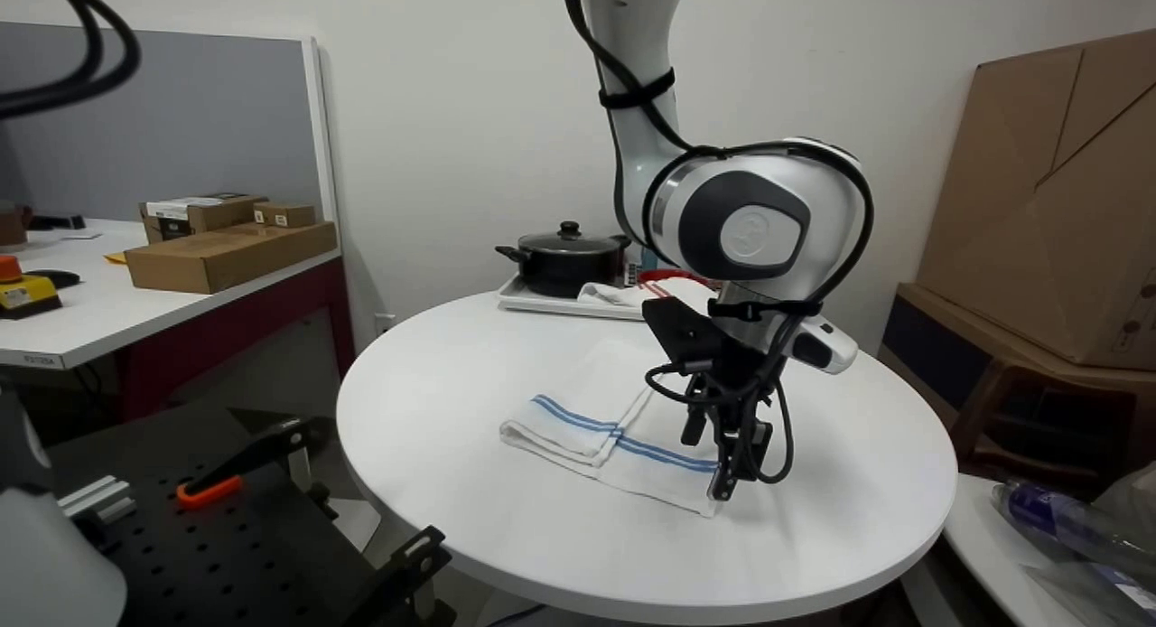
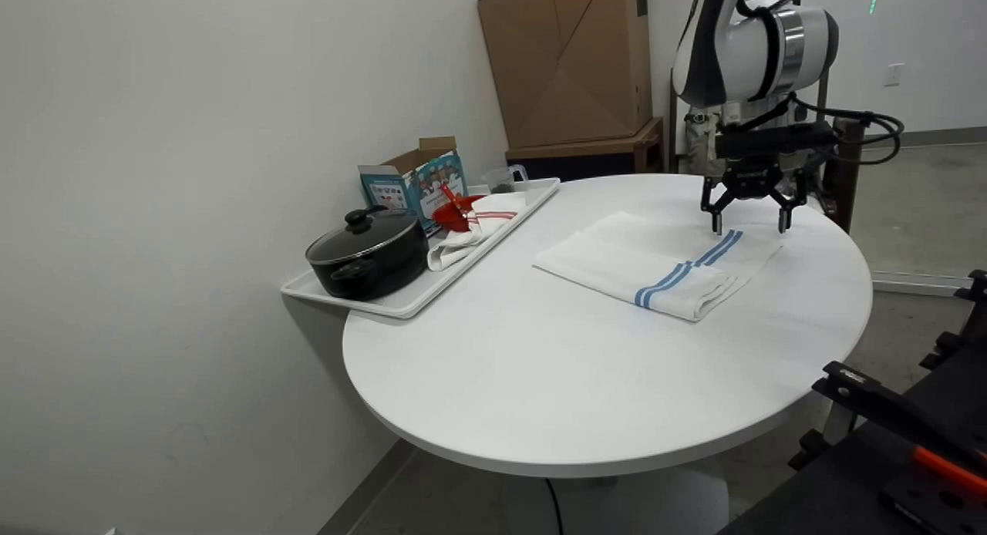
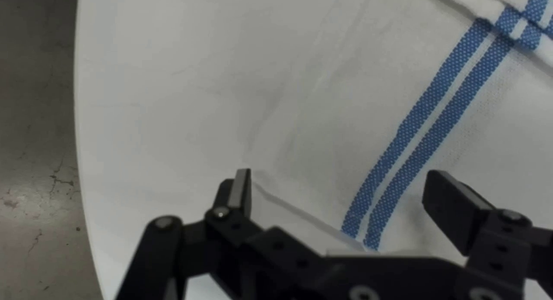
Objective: Fold the white and blue towel from right to left and then bottom to top
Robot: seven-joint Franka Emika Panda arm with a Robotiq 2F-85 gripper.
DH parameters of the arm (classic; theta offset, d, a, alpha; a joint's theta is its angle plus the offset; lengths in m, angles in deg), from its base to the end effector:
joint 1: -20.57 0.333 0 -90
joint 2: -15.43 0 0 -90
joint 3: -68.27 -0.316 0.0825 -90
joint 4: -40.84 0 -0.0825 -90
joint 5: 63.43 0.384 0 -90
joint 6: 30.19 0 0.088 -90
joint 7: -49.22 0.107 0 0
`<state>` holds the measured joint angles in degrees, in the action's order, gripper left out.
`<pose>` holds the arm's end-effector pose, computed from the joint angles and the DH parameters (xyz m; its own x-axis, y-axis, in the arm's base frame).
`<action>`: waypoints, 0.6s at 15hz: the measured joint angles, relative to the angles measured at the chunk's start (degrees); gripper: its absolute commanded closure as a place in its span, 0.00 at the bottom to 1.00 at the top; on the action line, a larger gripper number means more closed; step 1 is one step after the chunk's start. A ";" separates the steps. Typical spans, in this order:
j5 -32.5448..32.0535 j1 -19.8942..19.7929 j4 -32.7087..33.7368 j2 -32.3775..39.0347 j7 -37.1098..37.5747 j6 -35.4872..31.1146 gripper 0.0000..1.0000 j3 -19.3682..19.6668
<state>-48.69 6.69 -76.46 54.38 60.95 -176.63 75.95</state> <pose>0.5205 -0.2136 0.0917 0.6981 -0.6979 -0.1599 -0.7057 -0.7084 0.0108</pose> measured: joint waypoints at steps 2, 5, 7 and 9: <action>0.00 -0.01 0.31 0.37 -0.73 1.36 0.00 -0.25; 0.00 0.01 0.30 0.59 -1.42 2.71 0.00 -0.57; 0.00 0.02 0.30 0.82 -1.67 2.93 0.00 -0.61; 0.00 -0.01 0.30 1.17 -1.71 2.94 0.00 -0.60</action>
<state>-48.69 6.68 -76.15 55.55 59.24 -173.70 75.35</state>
